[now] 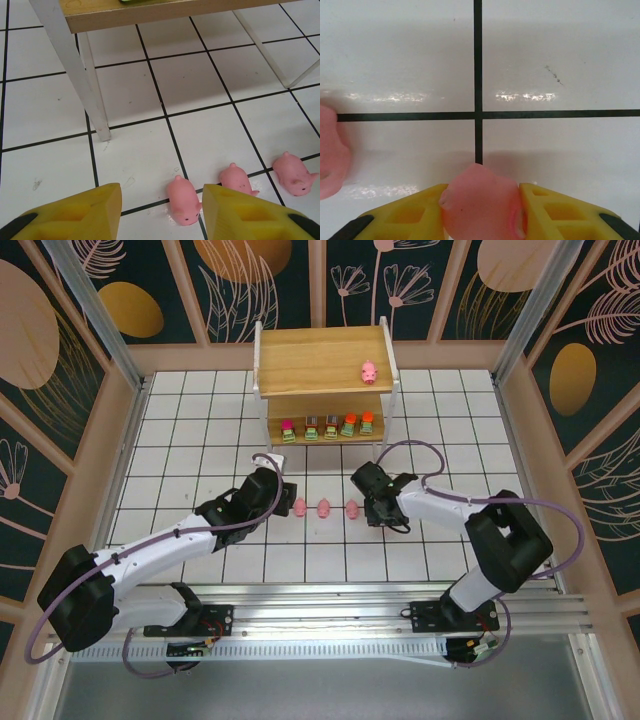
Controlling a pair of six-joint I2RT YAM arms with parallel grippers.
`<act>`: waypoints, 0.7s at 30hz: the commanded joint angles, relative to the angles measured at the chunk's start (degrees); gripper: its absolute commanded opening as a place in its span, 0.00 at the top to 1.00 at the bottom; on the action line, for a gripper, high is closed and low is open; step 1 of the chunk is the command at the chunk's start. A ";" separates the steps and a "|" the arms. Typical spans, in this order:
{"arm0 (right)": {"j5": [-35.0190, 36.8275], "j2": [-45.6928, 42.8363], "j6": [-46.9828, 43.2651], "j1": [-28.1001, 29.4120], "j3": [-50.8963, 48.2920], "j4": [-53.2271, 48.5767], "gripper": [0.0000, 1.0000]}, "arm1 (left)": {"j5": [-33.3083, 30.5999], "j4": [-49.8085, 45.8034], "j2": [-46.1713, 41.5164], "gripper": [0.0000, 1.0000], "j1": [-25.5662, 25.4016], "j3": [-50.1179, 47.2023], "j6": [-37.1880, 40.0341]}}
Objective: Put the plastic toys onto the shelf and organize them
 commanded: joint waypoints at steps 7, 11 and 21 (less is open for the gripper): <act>0.34 -1.31 -0.28 -0.80 -0.63 0.50 0.47 | 0.13 1.65 -0.47 0.53 0.40 -0.98 1.63; 0.57 -3.77 -0.18 -0.05 -0.73 -1.26 0.45 | 0.47 1.85 -0.46 0.53 0.47 -1.05 1.72; -0.39 -3.03 -3.89 0.20 -1.16 -0.98 0.40 | 1.55 2.90 -0.43 0.53 0.47 -1.62 1.50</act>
